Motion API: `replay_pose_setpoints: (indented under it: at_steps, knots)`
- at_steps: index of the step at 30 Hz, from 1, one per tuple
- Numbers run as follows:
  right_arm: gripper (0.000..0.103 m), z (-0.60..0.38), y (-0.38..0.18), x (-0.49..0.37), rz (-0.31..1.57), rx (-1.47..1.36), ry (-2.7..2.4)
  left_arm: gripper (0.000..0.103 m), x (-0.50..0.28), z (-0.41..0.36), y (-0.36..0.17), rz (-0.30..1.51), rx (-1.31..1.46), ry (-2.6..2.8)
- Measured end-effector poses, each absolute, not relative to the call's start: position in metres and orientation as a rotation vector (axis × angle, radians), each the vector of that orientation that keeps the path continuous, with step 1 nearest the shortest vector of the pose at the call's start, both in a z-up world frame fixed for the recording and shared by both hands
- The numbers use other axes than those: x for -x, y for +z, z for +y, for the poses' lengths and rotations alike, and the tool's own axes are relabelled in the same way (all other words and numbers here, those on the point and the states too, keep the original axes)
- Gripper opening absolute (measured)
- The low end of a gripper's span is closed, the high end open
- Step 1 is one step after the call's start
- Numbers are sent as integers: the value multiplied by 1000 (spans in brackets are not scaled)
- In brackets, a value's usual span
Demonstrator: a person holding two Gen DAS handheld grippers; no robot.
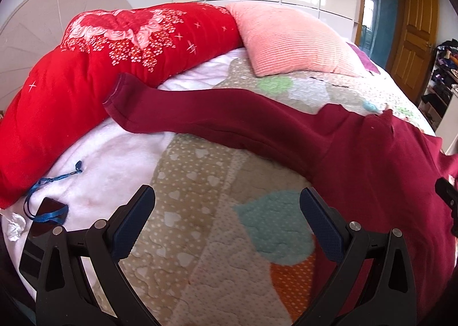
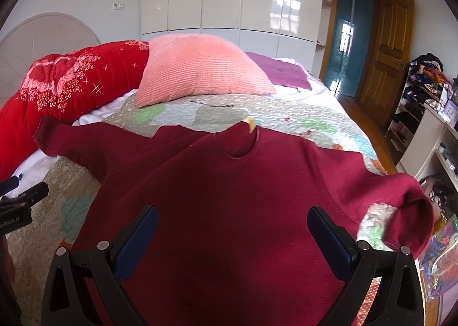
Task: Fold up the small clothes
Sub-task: 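Reach the left tool to a sleeve cuff and close on it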
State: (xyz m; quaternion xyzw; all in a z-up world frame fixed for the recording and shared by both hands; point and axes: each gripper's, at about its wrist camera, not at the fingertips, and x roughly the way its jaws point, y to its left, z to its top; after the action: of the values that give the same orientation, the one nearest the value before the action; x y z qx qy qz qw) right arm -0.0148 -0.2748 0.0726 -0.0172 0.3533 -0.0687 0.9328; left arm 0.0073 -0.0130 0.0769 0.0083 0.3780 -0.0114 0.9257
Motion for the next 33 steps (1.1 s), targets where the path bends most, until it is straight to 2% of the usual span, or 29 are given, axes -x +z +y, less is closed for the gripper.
replay_pose_setpoints:
  at_steps: [7,15,19,25,27,28,29,31,33]
  knots:
    - [103,-259,64,-1,740,58,-107,102,-30,14,71,790,-3,42]
    - [103,-247,61,-15,737,48,-48,102,-94,109,68,790,224,237]
    - [103,-244,61,-17,731,41,-15,92,-129,144,59,788,298,305]
    - [103,-244,60,-20,732,52,12,88,-172,175,36,757,356,389]
    - [103,-248,59,-22,737,43,16,79,-179,178,29,743,385,369]
    - [103,-250,58,-23,738,36,21,63,-183,178,25,746,390,351]
    - [103,-252,58,-23,739,28,28,41,-189,179,21,758,393,327]
    - [99,-258,57,-23,734,11,37,15,-199,175,18,755,410,211]
    - [91,-266,61,-21,707,-20,43,12,-199,172,25,732,390,194]
